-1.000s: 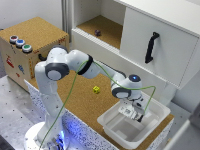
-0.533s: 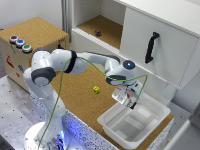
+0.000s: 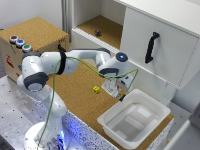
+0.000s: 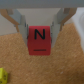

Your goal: Lift the pink block

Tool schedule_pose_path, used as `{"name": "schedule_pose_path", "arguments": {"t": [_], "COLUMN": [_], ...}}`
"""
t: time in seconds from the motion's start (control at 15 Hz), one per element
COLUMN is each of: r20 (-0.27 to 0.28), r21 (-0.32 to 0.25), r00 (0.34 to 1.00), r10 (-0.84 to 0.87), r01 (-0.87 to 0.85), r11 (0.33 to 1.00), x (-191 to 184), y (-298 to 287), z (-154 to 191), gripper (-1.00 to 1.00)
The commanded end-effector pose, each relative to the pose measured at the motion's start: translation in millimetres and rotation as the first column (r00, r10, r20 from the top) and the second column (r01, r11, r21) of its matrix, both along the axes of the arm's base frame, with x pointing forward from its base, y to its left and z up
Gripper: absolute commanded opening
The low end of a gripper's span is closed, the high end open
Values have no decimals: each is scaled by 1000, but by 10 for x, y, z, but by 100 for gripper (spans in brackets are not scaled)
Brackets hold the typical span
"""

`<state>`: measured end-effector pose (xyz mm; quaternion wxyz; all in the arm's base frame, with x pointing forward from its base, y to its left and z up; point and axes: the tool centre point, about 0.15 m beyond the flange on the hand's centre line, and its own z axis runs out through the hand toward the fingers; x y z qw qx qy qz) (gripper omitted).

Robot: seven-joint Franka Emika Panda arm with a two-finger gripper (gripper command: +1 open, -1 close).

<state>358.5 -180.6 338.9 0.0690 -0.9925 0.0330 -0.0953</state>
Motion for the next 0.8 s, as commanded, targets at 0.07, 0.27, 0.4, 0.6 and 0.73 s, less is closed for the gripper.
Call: {"name": "schedule_pose_path", "arguments": {"t": [0.07, 0.27, 0.4, 0.6, 0.73], "r20": [44, 48, 43, 5, 26], "r21": [-152, -153, -170, -209, -210], "r00": [999, 999, 999, 1000, 999], "r10": [16, 12, 12, 21, 39], "r01": [-10, -4, -4, -20, -32], "r11": [988, 988, 985, 978, 977], "x": [149, 175, 154, 140, 183], "y": [741, 820, 906, 1101, 1221], "z": [-513, -668, -784, -944, -908], "gripper": [-100, -100, -100, -100, -100]}}
